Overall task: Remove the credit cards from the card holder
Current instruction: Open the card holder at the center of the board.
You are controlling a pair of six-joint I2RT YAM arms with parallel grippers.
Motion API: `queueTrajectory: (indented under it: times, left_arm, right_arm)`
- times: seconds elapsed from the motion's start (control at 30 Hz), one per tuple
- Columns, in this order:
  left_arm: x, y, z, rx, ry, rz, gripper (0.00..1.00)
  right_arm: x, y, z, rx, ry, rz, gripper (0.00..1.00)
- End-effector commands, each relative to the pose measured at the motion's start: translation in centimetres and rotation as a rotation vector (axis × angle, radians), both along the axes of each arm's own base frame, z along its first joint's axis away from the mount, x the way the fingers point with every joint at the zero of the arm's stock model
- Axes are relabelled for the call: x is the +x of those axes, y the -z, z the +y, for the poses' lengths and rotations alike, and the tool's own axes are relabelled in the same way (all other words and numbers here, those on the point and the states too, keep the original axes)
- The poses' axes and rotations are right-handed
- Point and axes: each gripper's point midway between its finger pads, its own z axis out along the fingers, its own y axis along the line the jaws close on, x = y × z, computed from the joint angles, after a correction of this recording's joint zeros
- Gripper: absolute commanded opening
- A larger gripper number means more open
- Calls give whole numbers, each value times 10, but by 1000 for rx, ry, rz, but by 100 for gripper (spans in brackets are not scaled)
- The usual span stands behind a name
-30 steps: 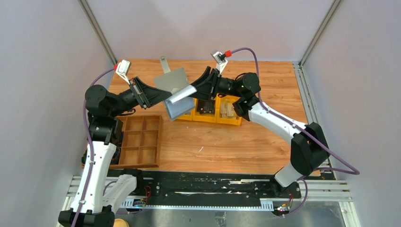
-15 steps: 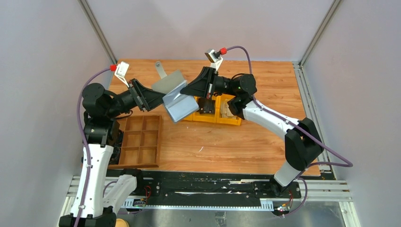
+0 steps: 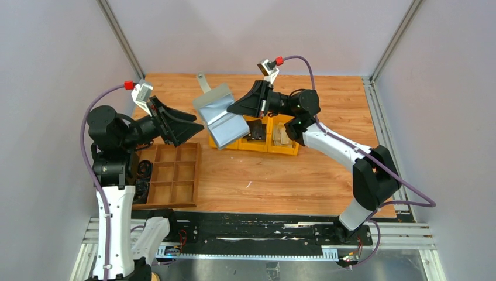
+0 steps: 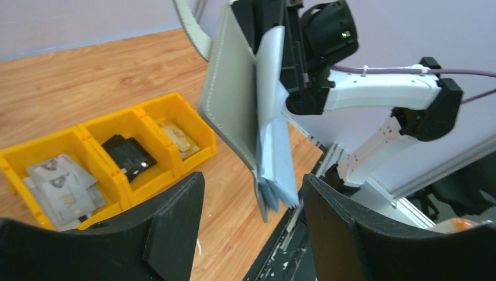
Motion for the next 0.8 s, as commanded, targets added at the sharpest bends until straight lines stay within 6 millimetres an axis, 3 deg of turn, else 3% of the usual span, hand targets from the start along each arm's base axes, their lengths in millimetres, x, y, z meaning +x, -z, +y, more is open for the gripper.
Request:
queueTrajectory:
  times: [0.0, 0.13, 0.33, 0.5, 0.6, 0.7, 0.77]
  left_arm:
    - [-14, 0, -6, -21, 83, -52, 67]
    - [-6, 2, -8, -117, 78, 4, 64]
    - [6, 6, -10, -140, 61, 45, 52]
    - [12, 17, -9, -126, 44, 61, 24]
    - [20, 24, -4, -112, -12, 83, 9]
    - [26, 25, -1, -123, -50, 99, 1]
    - [29, 25, 1, -130, -73, 111, 0]
  right_arm:
    - [-9, -6, -2, 8, -26, -29, 1]
    - [-17, -6, 8, -6, -60, -36, 1]
    - [-27, 0, 26, -42, -108, -36, 1]
    - [-29, -2, 27, -37, -109, -40, 2]
    - [-32, 1, 26, -43, -121, -43, 20]
    - [-39, 8, 21, -34, -136, -48, 53]
    - [-44, 16, 17, -36, -153, -43, 62]
